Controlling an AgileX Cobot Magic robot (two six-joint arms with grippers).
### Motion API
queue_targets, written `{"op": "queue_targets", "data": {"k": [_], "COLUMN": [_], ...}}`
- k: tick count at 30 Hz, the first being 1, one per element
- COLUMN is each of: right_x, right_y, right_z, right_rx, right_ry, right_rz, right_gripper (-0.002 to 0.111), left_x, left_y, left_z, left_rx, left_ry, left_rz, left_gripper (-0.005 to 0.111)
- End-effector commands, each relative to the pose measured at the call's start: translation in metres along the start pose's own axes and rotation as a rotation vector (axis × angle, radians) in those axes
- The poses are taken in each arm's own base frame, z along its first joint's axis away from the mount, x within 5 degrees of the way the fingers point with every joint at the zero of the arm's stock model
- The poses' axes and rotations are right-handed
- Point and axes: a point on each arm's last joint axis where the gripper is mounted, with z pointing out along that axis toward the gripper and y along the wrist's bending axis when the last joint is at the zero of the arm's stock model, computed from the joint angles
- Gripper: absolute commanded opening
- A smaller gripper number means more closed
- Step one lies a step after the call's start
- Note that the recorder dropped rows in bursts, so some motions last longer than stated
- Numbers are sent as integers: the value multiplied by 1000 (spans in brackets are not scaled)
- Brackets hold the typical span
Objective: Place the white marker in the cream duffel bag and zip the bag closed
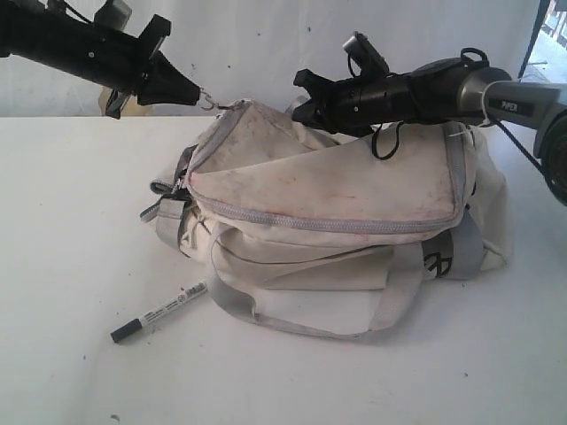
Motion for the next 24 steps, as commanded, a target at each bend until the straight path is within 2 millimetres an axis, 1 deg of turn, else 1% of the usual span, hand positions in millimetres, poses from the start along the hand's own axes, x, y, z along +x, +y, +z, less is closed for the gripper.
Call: {"op": "queue_targets", "data": {"k": [1,2,7,8,9,10,12,14,16,18,21,24], "right_x": [-13,-14,-12,-12,-12,-12,-12,-13,-12,-11,-10,-8], "right_y": [-4,-5,-4,-4,-4,-4,-4,-4,-4,-2,-2,-1], "right_z": [-10,-11,-11,-11,-11,-11,-11,-11,-11,-11,-11,-11], "right_rx": [25,24,13,13,13,13,13,16,11,-2,-8,-16], "right_ry": [-57,-60,-45,-45,-45,-45,-45,-49,-42,-25,-14,-2], "right_rz": [18,41,42,42,42,42,42,43,41,41,37,28], "right_gripper": [0,0,0,0,0,0,0,0,0,0,0,0], "left_x": [22,32,55,65,69,80,93,92,85,78,71,64], "left_y": [-13,-10,1,6,9,14,15,10,1,0,-2,-12], "left_z": [2,4,7,11,12,13,13,12,12,12,10,13], "left_rx": [4,-4,-20,-38,-43,-45,-39,-1,87,97,63,52], "left_ry": [59,86,147,181,194,219,241,217,151,80,53,27], "left_rz": [45,39,2,-15,-26,-42,-41,-12,-53,-78,-27,-17], "left_gripper": [0,0,0,0,0,0,0,0,0,3,17,34]}}
